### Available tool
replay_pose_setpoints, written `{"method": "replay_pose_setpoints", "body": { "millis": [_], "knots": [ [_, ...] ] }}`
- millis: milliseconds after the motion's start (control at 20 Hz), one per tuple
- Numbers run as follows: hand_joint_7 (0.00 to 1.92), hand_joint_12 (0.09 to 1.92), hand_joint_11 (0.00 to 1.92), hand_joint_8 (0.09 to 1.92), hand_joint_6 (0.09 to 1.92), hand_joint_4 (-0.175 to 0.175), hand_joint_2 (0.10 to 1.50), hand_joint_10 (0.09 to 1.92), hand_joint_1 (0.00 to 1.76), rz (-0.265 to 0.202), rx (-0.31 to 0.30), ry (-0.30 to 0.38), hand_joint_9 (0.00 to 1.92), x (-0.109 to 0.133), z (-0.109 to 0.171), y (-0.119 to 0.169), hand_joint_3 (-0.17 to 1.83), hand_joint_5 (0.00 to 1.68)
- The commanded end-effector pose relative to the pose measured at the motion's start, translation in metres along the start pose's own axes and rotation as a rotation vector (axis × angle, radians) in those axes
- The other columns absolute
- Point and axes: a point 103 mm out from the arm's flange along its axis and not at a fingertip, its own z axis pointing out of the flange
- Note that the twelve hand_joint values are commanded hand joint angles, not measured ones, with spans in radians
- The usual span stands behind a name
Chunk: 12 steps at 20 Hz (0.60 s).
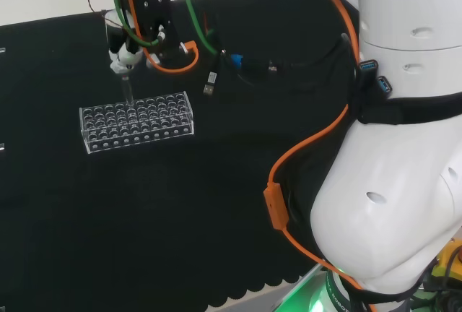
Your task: Pick up the test tube.
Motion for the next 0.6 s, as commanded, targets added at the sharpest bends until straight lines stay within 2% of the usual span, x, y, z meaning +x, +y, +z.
{"method": "replay_pose_setpoints", "body": {
  "millis": [50, 350, 600],
  "knots": [
    [1.38, 1.29, 0.59, 0.64, 0.51, -0.175, 1.04, 0.2, 1.42, -0.005, -0.026, -0.023, 1.33, -0.003, -0.029, -0.009, -0.17, 1.27],
    [1.38, 1.29, 0.59, 0.63, 0.49, -0.175, 1.04, 0.16, 1.42, -0.014, -0.089, -0.022, 1.35, -0.002, -0.068, -0.028, -0.17, 1.28],
    [1.39, 1.29, 0.59, 0.63, 0.49, -0.175, 1.04, 0.15, 1.42, -0.01, -0.111, -0.021, 1.35, -0.002, -0.085, -0.044, -0.17, 1.28]
  ]
}}
